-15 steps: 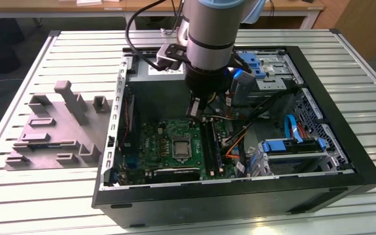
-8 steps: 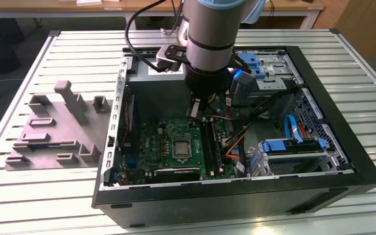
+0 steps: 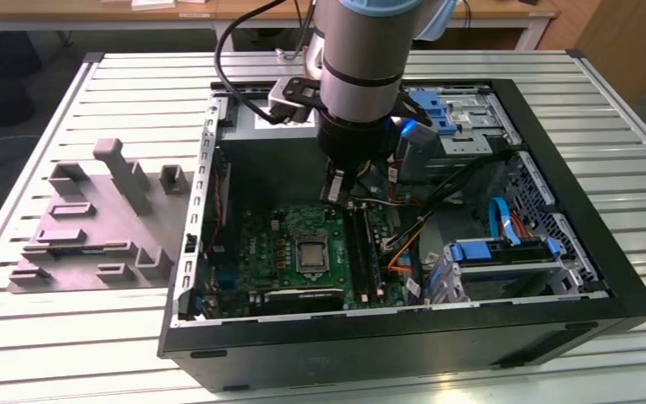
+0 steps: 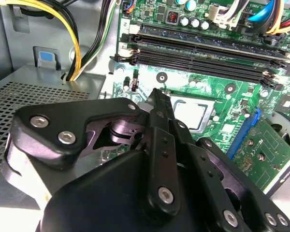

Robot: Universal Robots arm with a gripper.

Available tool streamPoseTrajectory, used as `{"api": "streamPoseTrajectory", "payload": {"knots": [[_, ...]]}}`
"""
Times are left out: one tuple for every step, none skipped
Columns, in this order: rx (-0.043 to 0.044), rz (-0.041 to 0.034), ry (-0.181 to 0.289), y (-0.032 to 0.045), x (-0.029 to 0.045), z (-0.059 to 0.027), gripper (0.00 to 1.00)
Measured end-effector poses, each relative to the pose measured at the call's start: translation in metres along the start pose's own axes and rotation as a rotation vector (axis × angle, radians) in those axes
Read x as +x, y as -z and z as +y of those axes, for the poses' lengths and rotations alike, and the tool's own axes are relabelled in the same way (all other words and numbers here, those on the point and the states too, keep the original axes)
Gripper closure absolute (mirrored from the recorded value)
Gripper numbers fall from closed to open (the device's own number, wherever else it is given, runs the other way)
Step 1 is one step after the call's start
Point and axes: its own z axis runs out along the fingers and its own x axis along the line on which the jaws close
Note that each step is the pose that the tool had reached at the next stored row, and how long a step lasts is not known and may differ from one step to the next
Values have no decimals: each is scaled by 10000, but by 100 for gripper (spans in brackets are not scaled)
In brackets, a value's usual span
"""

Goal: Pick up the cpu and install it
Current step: 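Install the first cpu locking lever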

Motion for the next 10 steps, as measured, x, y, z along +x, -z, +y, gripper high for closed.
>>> {"api": "streamPoseTrajectory", "payload": {"knots": [[0,0,0,0,0,0,89],[0,-1,1,0,1,0,89],[0,0,8,0,6,-1,89],[1,2,38,0,13,-3,89],[2,5,92,0,16,-3,89],[4,9,189,-1,17,-3,89],[6,14,302,-4,19,-2,89],[8,20,409,-8,22,-1,89],[9,25,478,-11,30,-1,89],[10,27,525,-12,41,-1,89]]}}
